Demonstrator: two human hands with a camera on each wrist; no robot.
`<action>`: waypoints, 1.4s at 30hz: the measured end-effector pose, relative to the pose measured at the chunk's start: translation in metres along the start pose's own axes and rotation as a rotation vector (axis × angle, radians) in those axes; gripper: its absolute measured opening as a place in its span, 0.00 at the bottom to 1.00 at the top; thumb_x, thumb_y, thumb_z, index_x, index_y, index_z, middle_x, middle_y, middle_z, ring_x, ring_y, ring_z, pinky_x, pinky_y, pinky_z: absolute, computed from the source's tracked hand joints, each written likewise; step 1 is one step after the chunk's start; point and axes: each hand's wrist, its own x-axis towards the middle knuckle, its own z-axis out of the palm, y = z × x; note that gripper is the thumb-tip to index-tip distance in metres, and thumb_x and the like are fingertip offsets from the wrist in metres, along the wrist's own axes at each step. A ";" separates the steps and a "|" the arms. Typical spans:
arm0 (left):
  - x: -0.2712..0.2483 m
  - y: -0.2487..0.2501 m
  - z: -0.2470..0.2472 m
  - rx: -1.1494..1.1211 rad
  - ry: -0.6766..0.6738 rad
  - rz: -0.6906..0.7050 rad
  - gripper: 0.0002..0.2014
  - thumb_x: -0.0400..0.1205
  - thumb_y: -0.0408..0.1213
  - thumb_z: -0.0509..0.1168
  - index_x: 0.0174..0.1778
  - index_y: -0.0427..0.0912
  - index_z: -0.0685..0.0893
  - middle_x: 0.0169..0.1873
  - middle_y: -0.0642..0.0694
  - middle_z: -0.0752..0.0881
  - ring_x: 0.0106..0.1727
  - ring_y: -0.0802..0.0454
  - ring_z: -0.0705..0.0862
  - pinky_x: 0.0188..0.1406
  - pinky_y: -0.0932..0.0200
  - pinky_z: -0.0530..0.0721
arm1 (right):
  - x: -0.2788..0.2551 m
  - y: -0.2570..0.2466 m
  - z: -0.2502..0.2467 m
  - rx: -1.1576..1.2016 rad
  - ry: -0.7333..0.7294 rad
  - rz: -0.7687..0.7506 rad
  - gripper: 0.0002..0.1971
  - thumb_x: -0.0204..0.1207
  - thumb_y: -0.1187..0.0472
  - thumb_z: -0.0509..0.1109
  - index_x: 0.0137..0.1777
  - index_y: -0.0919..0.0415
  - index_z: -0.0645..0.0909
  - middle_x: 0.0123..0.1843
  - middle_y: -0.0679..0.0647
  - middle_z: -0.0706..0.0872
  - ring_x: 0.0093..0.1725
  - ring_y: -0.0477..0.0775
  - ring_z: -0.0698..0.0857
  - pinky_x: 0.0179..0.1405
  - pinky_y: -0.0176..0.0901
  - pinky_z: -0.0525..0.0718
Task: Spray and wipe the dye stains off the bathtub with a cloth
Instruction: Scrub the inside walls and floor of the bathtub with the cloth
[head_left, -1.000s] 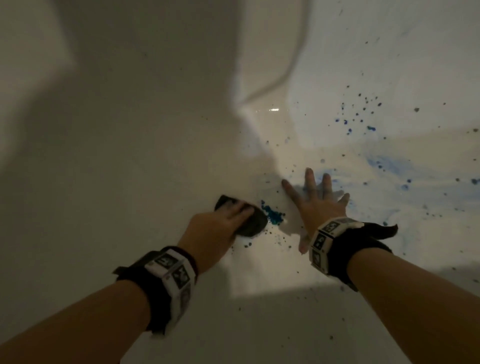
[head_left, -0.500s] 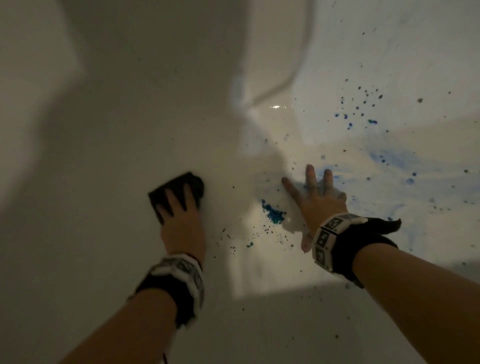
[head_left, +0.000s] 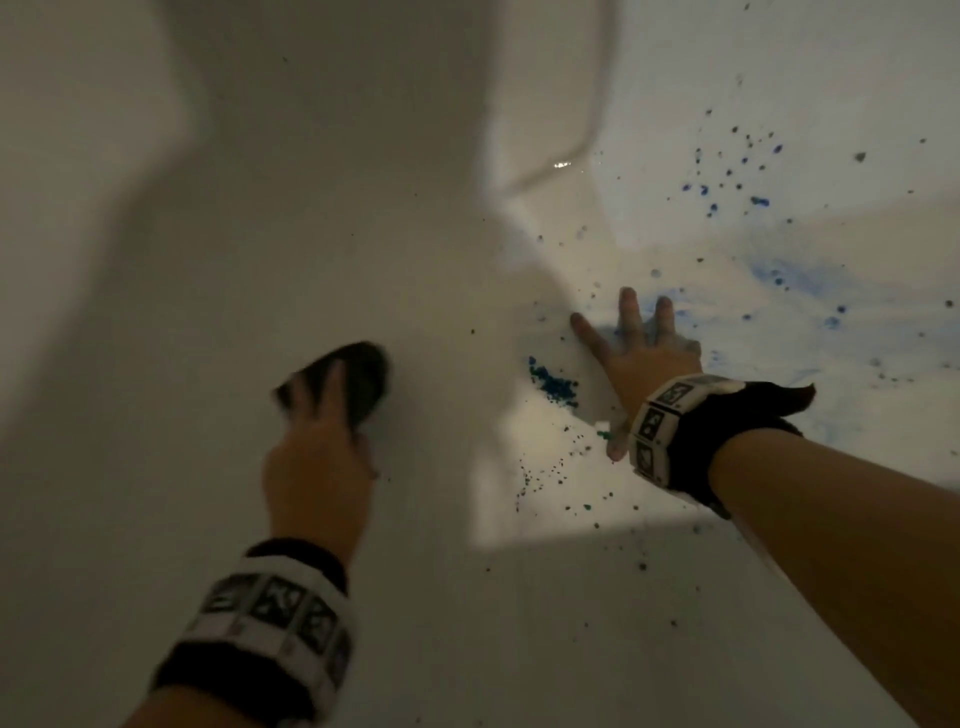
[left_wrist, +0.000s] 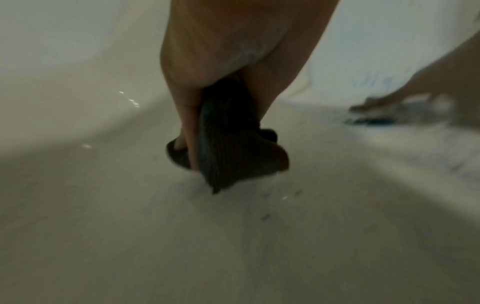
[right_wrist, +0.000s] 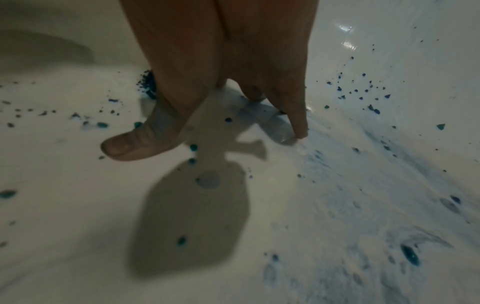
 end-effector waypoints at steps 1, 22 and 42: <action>0.006 -0.015 -0.001 0.117 -0.043 -0.102 0.34 0.83 0.30 0.58 0.83 0.46 0.50 0.79 0.29 0.57 0.65 0.28 0.77 0.60 0.39 0.80 | 0.000 0.000 0.000 0.008 -0.001 0.001 0.54 0.73 0.55 0.73 0.77 0.36 0.27 0.79 0.58 0.22 0.78 0.73 0.30 0.73 0.77 0.55; -0.001 0.085 -0.021 -0.658 -0.151 -0.109 0.23 0.83 0.36 0.61 0.75 0.54 0.70 0.39 0.40 0.89 0.33 0.45 0.89 0.31 0.52 0.90 | -0.001 0.000 0.005 0.002 -0.026 -0.019 0.54 0.74 0.55 0.72 0.77 0.36 0.26 0.78 0.59 0.21 0.77 0.74 0.30 0.73 0.76 0.54; 0.154 0.164 -0.038 0.271 -0.006 0.138 0.36 0.86 0.38 0.55 0.80 0.28 0.39 0.79 0.27 0.45 0.80 0.29 0.49 0.77 0.37 0.58 | -0.002 -0.002 -0.012 -0.002 -0.071 -0.059 0.58 0.68 0.41 0.71 0.77 0.43 0.23 0.77 0.64 0.21 0.76 0.78 0.29 0.74 0.76 0.48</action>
